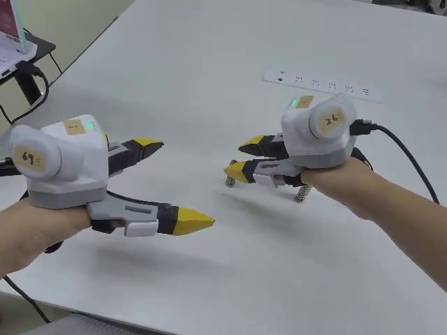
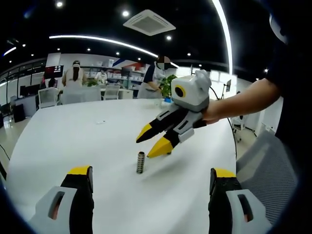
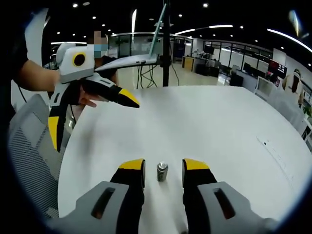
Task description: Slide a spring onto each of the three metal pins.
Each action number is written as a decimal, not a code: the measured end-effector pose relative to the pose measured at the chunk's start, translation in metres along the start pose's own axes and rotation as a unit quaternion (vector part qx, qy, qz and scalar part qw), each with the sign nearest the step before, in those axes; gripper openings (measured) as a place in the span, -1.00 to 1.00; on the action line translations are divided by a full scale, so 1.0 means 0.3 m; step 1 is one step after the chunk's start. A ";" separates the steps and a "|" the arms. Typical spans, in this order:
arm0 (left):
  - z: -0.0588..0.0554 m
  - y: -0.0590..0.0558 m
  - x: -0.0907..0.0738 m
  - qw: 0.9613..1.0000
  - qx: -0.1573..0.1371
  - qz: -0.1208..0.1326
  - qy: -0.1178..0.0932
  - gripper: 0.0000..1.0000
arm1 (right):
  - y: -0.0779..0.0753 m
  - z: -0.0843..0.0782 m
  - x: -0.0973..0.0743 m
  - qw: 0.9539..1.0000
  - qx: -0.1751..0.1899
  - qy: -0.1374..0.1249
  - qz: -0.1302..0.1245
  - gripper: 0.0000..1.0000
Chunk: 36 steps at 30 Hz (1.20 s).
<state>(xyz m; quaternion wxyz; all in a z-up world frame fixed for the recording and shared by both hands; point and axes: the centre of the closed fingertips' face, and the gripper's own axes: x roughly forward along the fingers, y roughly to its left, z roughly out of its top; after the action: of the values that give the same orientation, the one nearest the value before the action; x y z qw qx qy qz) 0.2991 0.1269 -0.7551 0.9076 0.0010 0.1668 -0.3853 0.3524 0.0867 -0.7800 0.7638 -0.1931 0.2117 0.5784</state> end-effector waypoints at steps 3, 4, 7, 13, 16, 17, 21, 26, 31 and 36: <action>0.014 -0.006 0.008 1.000 0.002 0.000 -0.002 0.94 | -0.010 0.007 -0.027 1.000 0.006 -0.008 -0.007 -0.40; 0.017 -0.008 0.011 1.000 0.003 -0.001 -0.003 0.94 | -0.011 0.009 -0.035 1.000 0.006 -0.011 -0.009 -0.38; 0.032 -0.016 0.019 1.000 0.004 -0.002 -0.005 0.95 | -0.016 0.023 -0.066 1.000 0.006 -0.025 -0.017 -0.31; 0.050 -0.027 0.035 1.000 0.009 -0.007 -0.005 0.96 | -0.014 0.036 -0.119 0.999 0.009 -0.042 -0.021 -0.14; 0.055 -0.032 0.043 1.000 0.012 -0.009 -0.004 0.96 | -0.006 0.035 -0.142 0.998 0.011 -0.052 -0.020 -0.01; 0.057 -0.033 0.044 1.000 0.012 -0.010 -0.004 0.96 | -0.002 0.033 -0.151 0.998 0.013 -0.055 -0.019 0.06; 0.069 -0.043 0.056 1.000 0.013 -0.014 -0.005 0.96 | -0.004 0.009 -0.184 0.998 0.013 -0.058 -0.022 0.17; 0.075 -0.059 0.062 1.000 0.016 -0.020 -0.002 0.96 | -0.009 -0.015 -0.231 0.997 0.023 -0.066 -0.032 0.32; 0.081 -0.065 0.060 1.000 0.012 -0.020 -0.005 0.96 | -0.004 -0.029 -0.283 0.994 0.045 -0.090 -0.042 0.74; 0.090 -0.084 0.059 0.999 0.015 -0.028 -0.007 0.96 | 0.007 -0.062 -0.333 0.992 0.059 -0.096 -0.056 0.93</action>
<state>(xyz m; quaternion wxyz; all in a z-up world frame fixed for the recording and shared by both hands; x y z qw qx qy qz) 0.3010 0.0934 -0.7317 0.8973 0.0072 0.1544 -0.4134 0.3243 -0.0029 -0.7409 0.8217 -0.1031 0.1599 0.5372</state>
